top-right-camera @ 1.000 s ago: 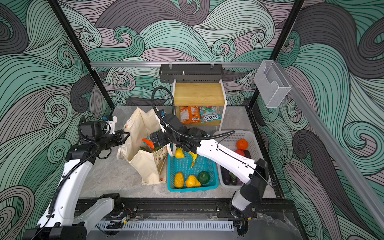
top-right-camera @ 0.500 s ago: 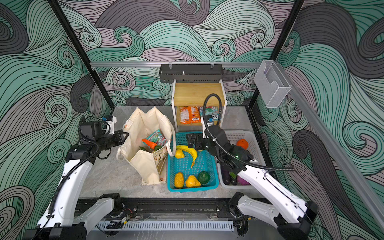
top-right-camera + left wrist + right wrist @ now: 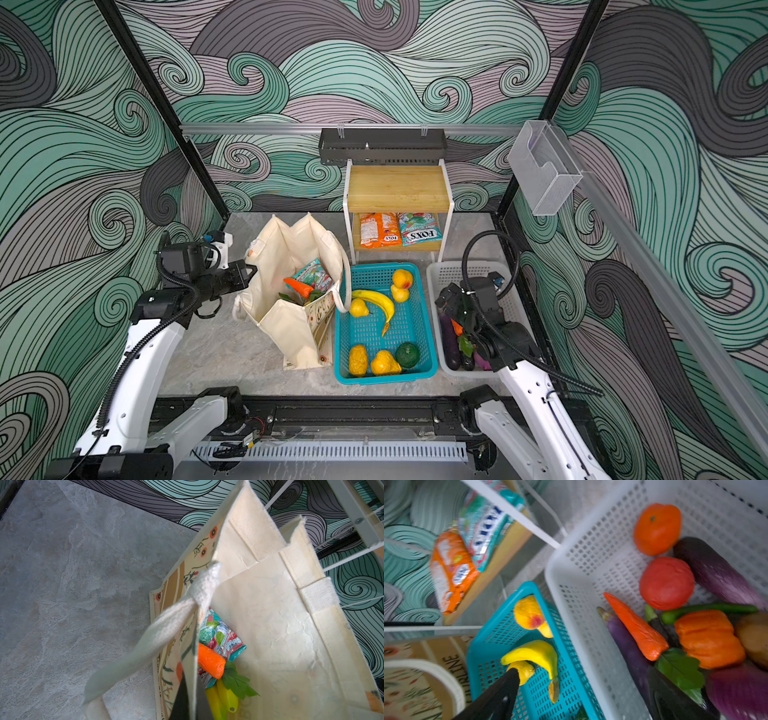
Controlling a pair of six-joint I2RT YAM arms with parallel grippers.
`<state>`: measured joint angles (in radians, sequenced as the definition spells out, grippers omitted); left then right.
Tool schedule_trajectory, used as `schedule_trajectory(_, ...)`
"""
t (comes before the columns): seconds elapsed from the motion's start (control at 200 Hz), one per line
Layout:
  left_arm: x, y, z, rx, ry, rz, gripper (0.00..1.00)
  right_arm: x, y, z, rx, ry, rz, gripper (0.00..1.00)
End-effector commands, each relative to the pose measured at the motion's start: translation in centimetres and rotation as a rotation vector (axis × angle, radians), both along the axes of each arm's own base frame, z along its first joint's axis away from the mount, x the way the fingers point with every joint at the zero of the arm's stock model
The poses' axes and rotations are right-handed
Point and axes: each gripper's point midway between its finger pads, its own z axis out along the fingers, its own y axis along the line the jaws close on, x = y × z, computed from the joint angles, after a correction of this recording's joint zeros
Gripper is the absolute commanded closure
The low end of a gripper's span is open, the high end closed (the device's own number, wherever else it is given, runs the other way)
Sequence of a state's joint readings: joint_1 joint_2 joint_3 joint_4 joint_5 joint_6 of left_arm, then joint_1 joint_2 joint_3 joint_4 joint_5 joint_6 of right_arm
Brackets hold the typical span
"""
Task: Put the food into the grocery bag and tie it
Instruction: 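Raise the right gripper out of the tote toward the vegetable basket, then lower the right gripper toward the orange bell pepper in the white basket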
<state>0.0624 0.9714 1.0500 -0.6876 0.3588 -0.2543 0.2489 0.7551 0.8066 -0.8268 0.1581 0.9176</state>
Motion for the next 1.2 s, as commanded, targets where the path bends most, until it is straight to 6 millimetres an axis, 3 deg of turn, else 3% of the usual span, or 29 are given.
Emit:
schedule_trajectory(0.0,-0.5,-0.2,0.3,0.016,0.005,-0.009,1.0,-1.9,-0.7,-3.0,0.138,0.147,-0.147,0.11)
schedule_trajectory(0.105,-0.4,-0.2,0.1,0.014,0.015,-0.008,1.0,-2.8,-1.5,-4.9,0.243,0.232,-0.301,0.23)
schedule_trajectory(0.2,-0.4,-0.2,0.2,0.011,0.009,-0.01,1.0,-3.4,-2.8,-6.1,0.247,0.269,-0.413,0.18)
schedule_trajectory(0.34,-0.3,-0.3,0.0,0.005,0.018,-0.011,1.0,-3.3,-5.1,-6.0,0.071,0.279,-0.411,0.12)
schedule_trajectory(0.475,-0.1,-0.4,-0.5,-0.002,0.038,-0.012,1.0,-4.4,-8.3,-5.1,-0.154,0.339,-0.444,0.11)
schedule_trajectory(0.575,-0.1,-0.4,-0.5,-0.006,0.038,-0.013,1.0,-5.2,-9.6,-5.4,-0.233,0.353,-0.47,0.11)
schedule_trajectory(0.856,-0.3,-0.5,-0.1,-0.007,0.023,-0.015,1.0,-5.4,-11.3,-6.0,-0.357,0.405,-0.509,0.12)
schedule_trajectory(1.196,-0.4,-0.9,0.0,-0.023,0.022,-0.031,1.0,-5.2,-9.8,-10.7,-0.289,0.52,-0.481,0.14)
